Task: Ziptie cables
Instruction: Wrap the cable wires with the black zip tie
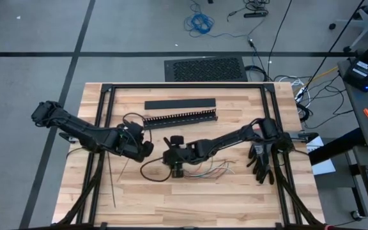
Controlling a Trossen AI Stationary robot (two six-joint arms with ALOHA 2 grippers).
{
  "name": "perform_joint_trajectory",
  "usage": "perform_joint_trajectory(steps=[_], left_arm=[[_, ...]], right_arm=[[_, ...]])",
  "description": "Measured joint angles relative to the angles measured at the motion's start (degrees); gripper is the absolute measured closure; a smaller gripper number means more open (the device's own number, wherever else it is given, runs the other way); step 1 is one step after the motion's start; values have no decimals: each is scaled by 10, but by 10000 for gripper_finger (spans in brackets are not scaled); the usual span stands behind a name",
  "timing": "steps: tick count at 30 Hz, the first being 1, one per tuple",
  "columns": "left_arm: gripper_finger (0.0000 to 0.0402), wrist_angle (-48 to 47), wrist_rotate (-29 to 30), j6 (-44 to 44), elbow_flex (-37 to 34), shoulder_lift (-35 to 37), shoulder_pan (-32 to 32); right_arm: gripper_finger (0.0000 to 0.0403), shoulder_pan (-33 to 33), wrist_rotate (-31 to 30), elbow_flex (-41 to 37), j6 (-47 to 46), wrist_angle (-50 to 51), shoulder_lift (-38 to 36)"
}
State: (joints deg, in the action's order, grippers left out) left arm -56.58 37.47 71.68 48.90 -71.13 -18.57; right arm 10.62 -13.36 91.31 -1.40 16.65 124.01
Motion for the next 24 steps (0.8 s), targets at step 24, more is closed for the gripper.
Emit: perform_joint_trajectory(steps=[24], left_arm=[[402,4,-9,-35,0,0,33]], right_arm=[[220,-9,34,2,-91,-71,71]])
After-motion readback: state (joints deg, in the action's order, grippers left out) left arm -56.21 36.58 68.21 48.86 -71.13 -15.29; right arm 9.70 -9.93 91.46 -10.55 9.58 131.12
